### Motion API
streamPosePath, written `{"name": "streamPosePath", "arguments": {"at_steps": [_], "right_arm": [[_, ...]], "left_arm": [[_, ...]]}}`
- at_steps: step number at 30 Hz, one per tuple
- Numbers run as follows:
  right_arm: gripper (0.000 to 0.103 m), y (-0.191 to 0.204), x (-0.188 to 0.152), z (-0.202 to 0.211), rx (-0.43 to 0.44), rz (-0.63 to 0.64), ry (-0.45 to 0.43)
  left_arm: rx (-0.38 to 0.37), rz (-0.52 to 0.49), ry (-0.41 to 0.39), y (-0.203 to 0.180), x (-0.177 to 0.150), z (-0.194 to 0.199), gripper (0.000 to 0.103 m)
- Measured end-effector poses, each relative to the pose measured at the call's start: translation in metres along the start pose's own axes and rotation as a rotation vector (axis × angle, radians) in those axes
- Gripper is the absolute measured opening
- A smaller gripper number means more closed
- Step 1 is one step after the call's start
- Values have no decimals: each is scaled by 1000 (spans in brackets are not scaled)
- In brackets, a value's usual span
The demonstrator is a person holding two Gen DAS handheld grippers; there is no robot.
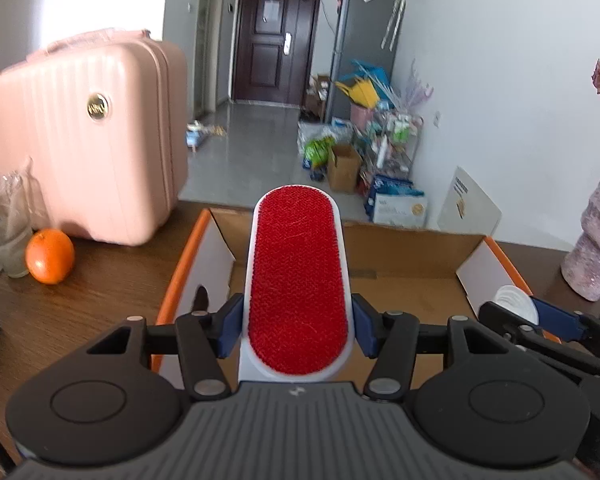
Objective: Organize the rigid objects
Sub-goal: 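Lower the lint brush into the box with the left tool while the right drops the cap in, then withdraw both tools from the box, moving the right tool toward the wipes container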
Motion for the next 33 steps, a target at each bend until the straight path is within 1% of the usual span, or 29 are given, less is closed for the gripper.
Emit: {"name": "streamPosePath", "arguments": {"at_steps": [1,2,3,4,5,6,7,8,12,19,33], "right_arm": [[40,-2,0,-1,1,1,7],[40,-2,-1,-2,0,5,18],[40,-1,-2,-3,-3,11,24],[48,-1,-3,-4,-8,17,31],[68,0,-4,-4,-11,15,33],[79,0,-4,-4,-15,10,30],[95,-1,-4,-3,-20,6,24],[98,-1,-3,-3,-23,3,22],[102,-5,-2,-3,-40,-13,31],[102,-7,0,1,-47,-24,27],[103,-4,-2,33,-47,-1,-12]], "left_arm": [[-4,2,16,1,-1,0,66],[-4,5,20,2,-1,3,78],[2,11,14,3,0,7,101],[13,17,-7,4,2,13,103],[15,18,-42,6,4,22,103],[8,12,-58,6,6,28,103],[0,10,-65,6,6,32,103],[-1,12,-65,6,6,33,103],[7,5,-57,6,4,33,103],[13,5,-60,7,3,36,103],[23,-6,-99,11,-4,61,103]]}}
Point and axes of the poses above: each gripper's, at about its wrist camera, not at the fingertips, and z roughly against the way its jaws point, y to its left, x to its top, the point moved 5 cm from there along -z, roughly the way its jaws point, and after that the axes turned 8 degrees about -z, right-handed, at the moved point
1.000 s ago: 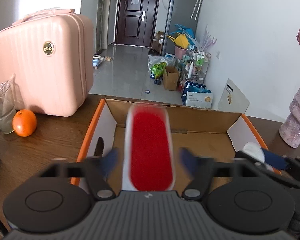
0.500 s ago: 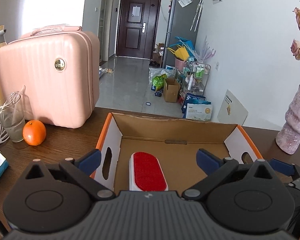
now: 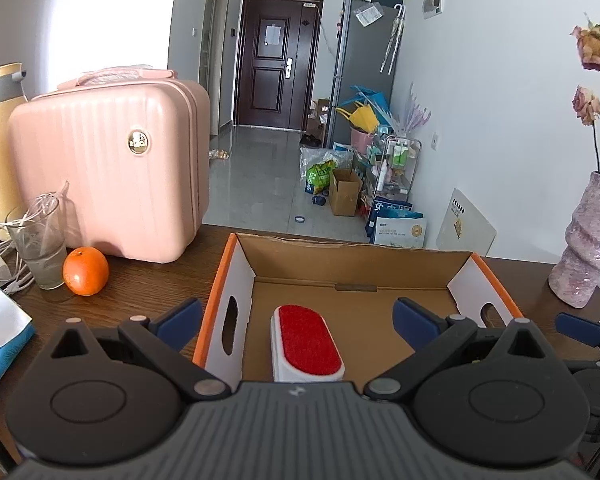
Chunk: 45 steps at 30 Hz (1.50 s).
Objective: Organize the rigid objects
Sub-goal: 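Withdraw both tools from the box, moving the right tool toward the wipes container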
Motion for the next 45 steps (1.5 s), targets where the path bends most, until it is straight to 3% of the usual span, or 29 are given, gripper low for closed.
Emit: {"name": "streamPosePath", "arguments": {"at_steps": [13,27,45], "right_arm": [[103,-2,-14,51,35,-5,-53],[103,-7,-53,110,69,-3,-128],[103,-8,-103,163,79,19,-142]], "left_arm": [[-14,-12,-47,4,-16,43,103],[3,-8,-99,16,-59,86,103],[8,-28,-106,23,-111,132,103]]}}
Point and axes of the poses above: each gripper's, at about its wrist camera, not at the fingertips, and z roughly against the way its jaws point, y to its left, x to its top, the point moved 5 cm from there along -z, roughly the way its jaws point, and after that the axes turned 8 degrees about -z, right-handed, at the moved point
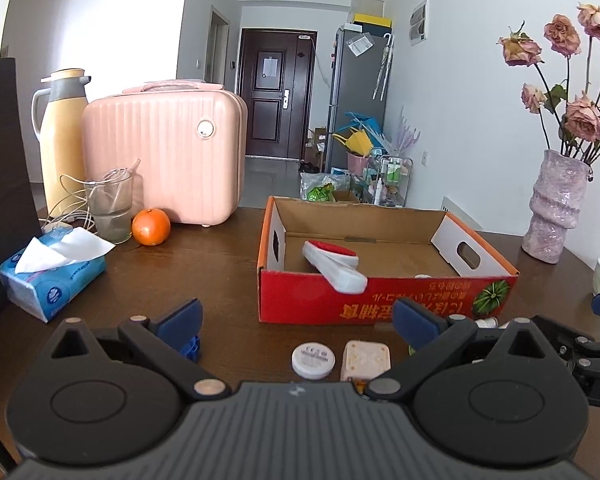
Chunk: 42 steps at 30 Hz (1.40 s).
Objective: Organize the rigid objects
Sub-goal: 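Withdraw both tools from the box, moving the right tool toward the wipes container, then close the right tool around the white wet-wipes container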
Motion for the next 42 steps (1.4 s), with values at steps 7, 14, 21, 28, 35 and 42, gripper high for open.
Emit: {"name": "streamPosePath", "arguments": {"at_steps": [7,14,21,28,35,42], "right_arm": [[103,-1,-10,19,-5,-1,4],[103,-3,-24,30,-10,7,30],[103,-8,-38,31,-28,6,60],[103,-13,-39,22,-32,-1,88],[103,-23,-41,-6,-52,41,162],[103,-23,-42,-42,-47,48,242]], "left_arm": [[-18,-7,6,-1,-16,19,103],[-44,-26,32,-9,-33,27,103],[-67,-43,59,-16,-46,30,103],[-68,-31,78,-13,-48,25,103],[-56,-20,96,-10,-48,17,103],[-45,-1,110,-4,-49,11,103]]}}
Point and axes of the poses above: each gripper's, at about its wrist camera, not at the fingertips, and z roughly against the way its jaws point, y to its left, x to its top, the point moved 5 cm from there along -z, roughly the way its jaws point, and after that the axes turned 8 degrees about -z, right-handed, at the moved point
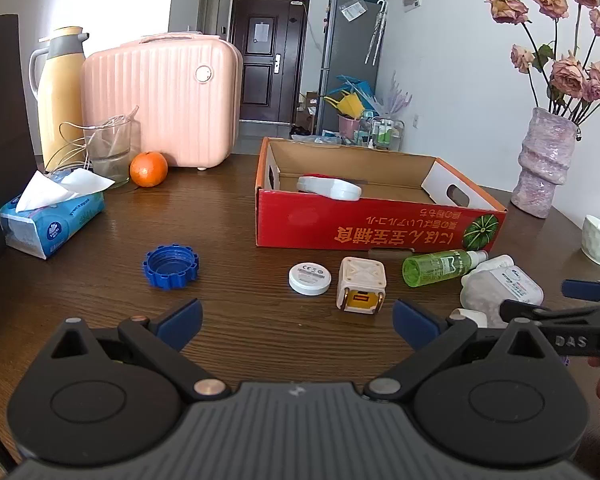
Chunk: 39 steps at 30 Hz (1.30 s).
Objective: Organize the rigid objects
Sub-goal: 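Close the right tool around the white wet-wipes container, then lower the left tool onto the blue bottle cap and close it while the right tool holds the wipes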
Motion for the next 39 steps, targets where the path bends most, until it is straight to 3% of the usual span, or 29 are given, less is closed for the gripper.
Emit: {"name": "streamPosePath", "arguments": {"at_steps": [9,12,14,39], "right_arm": [[102,-3,14,-45,-26,-34,95],[87,-2,11,-56,-21,-41,151],[82,-2,10,-54,-3,-48,148],[82,-3,19,4,-12,-94,-54]], "left_arm": [[0,10,20,5,-1,-7,103],[-3,13,28,5,-1,-9,103],[-4,15,31,6,-2,-10,103],[4,27,15,9,-1,-6,103]]}}
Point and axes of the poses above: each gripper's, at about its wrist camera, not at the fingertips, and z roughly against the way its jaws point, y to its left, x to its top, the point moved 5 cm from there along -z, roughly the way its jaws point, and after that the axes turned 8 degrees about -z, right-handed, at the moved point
